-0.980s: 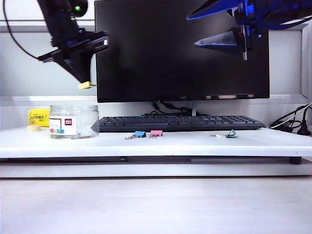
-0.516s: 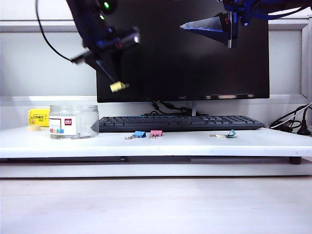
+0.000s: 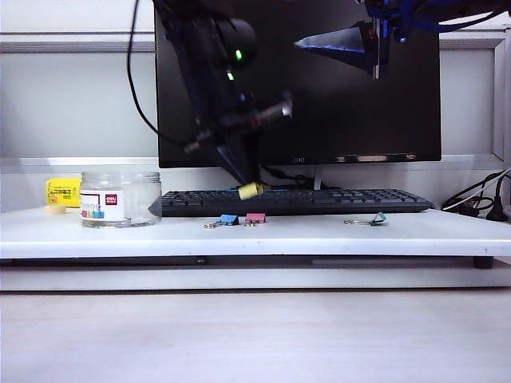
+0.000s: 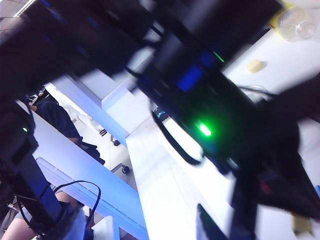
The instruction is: Take the clips out of the round transparent plastic box and place them on the table.
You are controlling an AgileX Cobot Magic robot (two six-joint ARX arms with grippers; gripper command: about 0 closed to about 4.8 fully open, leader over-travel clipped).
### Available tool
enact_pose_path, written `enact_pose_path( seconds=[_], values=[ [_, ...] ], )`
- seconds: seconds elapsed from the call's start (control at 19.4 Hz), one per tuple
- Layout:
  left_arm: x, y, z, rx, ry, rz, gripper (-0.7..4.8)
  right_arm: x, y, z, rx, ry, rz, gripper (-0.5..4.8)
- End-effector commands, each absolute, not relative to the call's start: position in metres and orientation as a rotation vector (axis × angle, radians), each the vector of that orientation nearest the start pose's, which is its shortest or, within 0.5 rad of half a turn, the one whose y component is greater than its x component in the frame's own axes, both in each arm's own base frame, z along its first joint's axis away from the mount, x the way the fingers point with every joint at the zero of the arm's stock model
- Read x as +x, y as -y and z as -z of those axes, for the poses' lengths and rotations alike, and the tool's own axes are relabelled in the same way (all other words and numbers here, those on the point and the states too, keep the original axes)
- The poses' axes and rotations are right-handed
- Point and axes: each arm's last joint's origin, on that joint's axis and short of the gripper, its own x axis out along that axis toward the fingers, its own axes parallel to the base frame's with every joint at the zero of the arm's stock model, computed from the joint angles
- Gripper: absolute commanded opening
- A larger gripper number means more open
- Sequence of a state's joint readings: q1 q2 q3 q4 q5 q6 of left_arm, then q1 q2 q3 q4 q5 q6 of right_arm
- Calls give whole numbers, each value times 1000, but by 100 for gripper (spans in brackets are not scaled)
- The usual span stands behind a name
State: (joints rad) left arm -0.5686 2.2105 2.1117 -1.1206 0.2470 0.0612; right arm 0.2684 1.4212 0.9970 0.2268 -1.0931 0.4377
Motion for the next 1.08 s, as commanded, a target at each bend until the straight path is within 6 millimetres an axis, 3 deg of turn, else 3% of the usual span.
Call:
enact_pose_path(
  seconds=[0.05, 0.41, 0.57, 0.72, 0.93, 1.08],
  values=[
    [388, 263, -250, 236, -1200, 754, 15, 290, -107, -306, 446, -474, -1309, 284],
    [385, 287, -243, 209, -1151, 828, 16, 290, -107, -306, 446, -474, -1309, 284],
    [387, 290, -230, 208, -1181, 815, 26, 290, -107, -306, 447, -478, -1308, 284],
    [389, 290, -224, 218, -1193, 794, 64, 289, -107, -306, 449, -483, -1317, 284],
    [392, 277, -242, 265, -1173, 719, 84, 289, -107, -306, 448, -485, -1333, 284],
    [396, 267, -285, 255, -1082, 697, 89, 289, -107, -306, 447, -484, -1333, 284]
  ],
)
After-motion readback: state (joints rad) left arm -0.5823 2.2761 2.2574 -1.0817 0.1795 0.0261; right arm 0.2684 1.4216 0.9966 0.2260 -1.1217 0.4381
